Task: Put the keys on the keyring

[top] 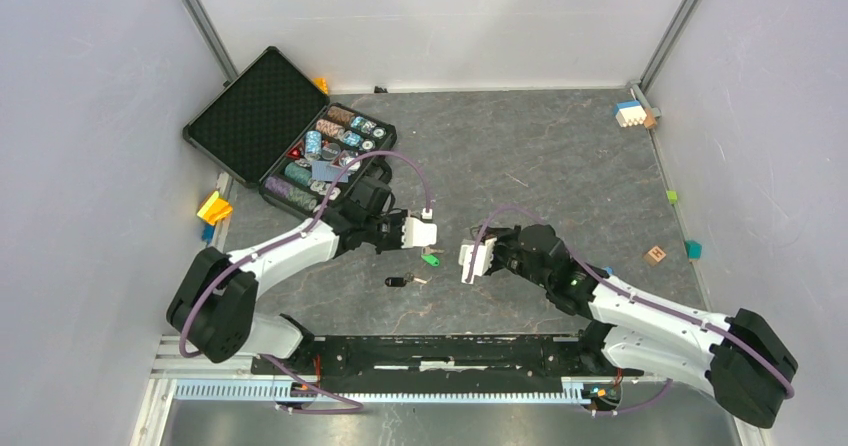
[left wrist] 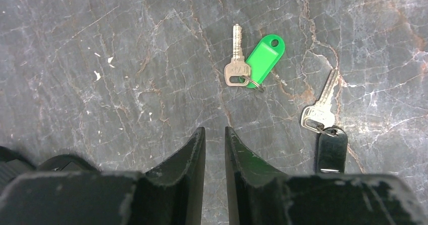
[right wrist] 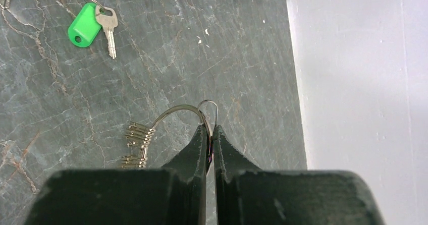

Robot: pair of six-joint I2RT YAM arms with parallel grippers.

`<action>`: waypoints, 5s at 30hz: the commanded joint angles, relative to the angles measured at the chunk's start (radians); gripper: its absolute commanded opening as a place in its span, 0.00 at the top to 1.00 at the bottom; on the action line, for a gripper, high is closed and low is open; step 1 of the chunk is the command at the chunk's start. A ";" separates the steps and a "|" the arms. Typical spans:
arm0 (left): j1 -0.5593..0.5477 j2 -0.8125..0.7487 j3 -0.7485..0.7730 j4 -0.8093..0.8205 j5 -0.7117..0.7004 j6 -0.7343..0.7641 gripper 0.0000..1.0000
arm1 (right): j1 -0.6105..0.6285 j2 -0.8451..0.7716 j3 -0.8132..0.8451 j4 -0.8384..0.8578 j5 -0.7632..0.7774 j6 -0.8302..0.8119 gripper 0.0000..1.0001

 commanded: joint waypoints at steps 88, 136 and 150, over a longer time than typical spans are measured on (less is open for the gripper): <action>-0.003 -0.323 -0.375 0.521 0.033 0.114 0.79 | 0.112 0.057 0.010 0.159 0.139 0.090 1.00; -0.160 0.248 0.241 -0.139 -0.245 -0.625 0.47 | -0.053 -0.004 0.026 0.117 0.041 0.161 1.00; -0.167 0.342 0.333 -0.205 -0.248 -0.653 0.72 | -0.055 -0.003 0.027 0.110 0.028 0.161 1.00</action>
